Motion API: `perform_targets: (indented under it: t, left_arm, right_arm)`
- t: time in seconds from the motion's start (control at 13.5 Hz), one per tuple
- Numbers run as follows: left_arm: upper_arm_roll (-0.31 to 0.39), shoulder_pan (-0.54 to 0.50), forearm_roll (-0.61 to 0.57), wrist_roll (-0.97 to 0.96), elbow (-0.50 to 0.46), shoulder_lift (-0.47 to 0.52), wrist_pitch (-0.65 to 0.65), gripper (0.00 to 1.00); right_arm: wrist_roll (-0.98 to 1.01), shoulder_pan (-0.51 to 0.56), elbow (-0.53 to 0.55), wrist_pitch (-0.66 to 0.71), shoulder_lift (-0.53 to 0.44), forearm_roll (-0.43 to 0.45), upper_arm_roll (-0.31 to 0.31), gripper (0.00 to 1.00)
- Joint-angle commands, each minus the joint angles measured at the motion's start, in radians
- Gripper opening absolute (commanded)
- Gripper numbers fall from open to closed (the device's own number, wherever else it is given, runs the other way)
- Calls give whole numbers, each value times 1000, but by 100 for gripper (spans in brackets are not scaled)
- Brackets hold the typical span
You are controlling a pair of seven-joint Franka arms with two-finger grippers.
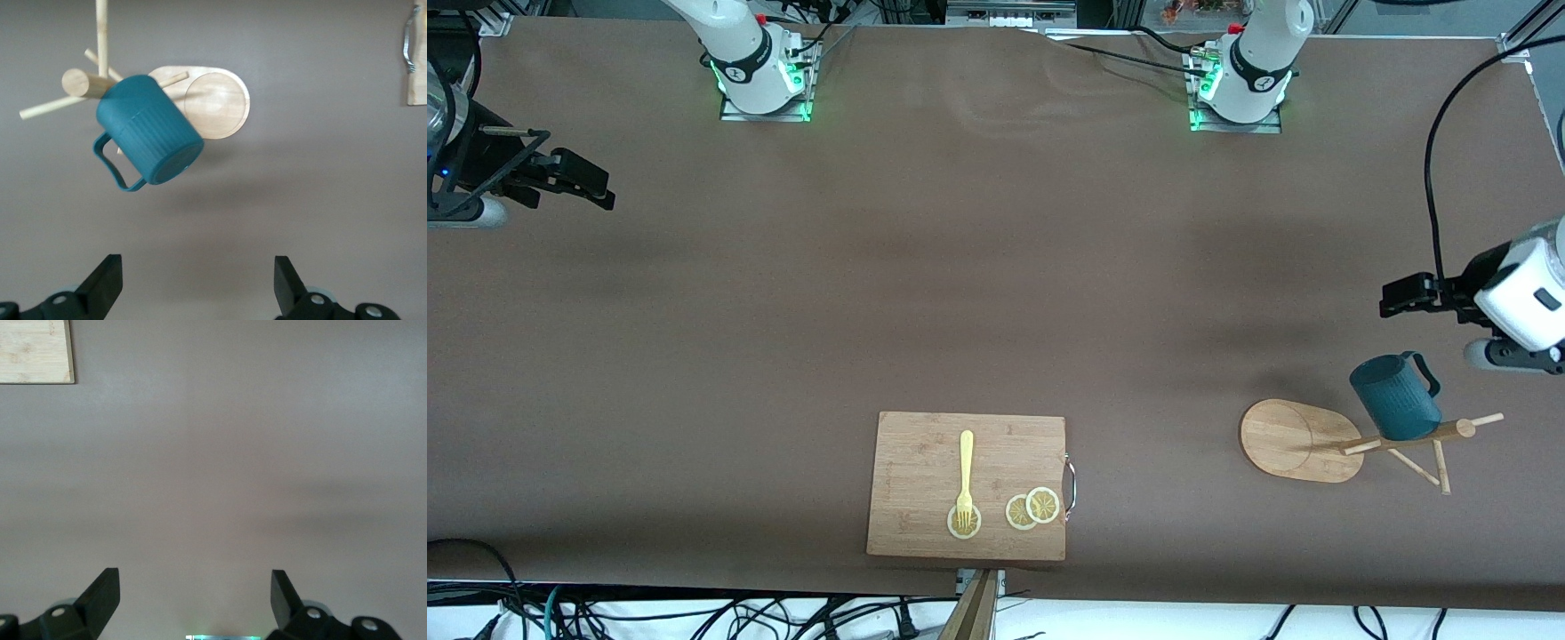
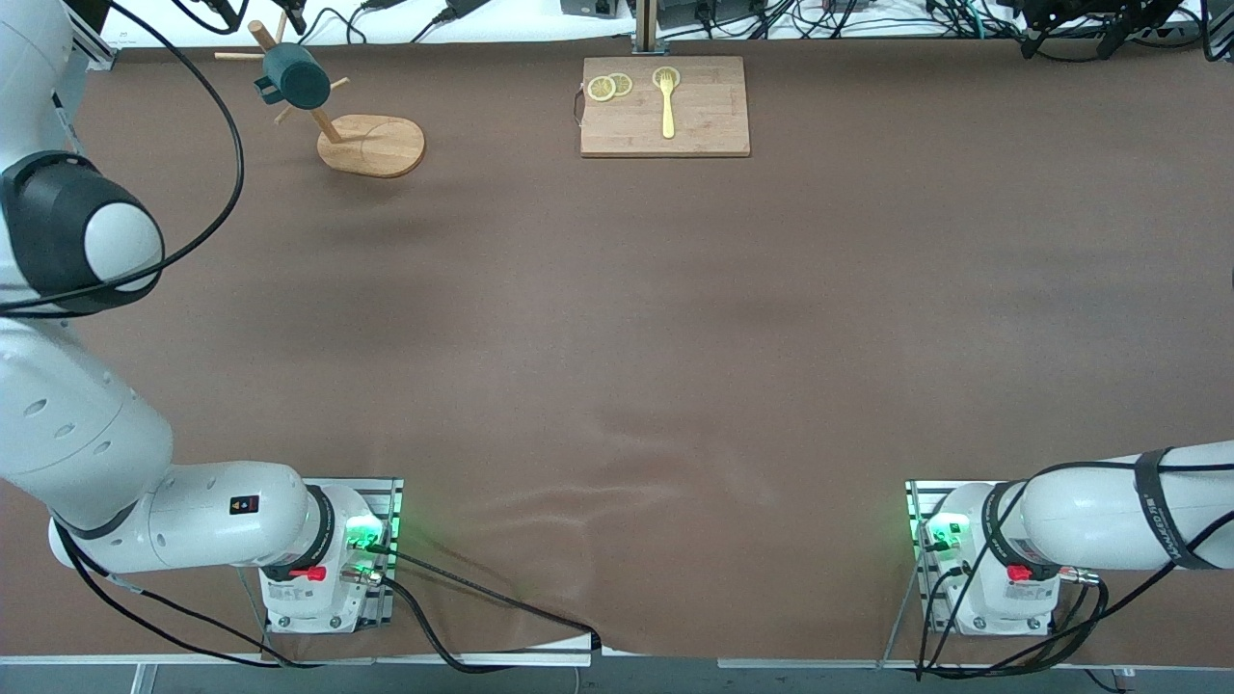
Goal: Pass cup and hang on rack
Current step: 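Open the left gripper and withdraw it up from the rack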
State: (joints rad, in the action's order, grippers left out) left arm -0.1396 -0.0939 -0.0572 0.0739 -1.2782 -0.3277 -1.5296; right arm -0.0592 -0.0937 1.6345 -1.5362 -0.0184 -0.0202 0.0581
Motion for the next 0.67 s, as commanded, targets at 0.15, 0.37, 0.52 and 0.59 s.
perform_targets:
  t: [0.15,0.37,0.52,0.59]
  left_arm:
    - [135,138,-20,98,-220,208,-76,100]
    - [143,169,-19,52,-337,297,-125,100]
    - [143,169,-6,4,-342,297,-126,100]
    - [143,169,9,0,-342,299,-126,100]
  right_arm:
    - [10,6,-12,31,-2,-4,0,100]
    - [10,6,-12,33,-2,-4,0,100]
    - [10,6,-12,31,-2,-4,0,100]
    - [10,6,-12,33,-2,-4,0,100]
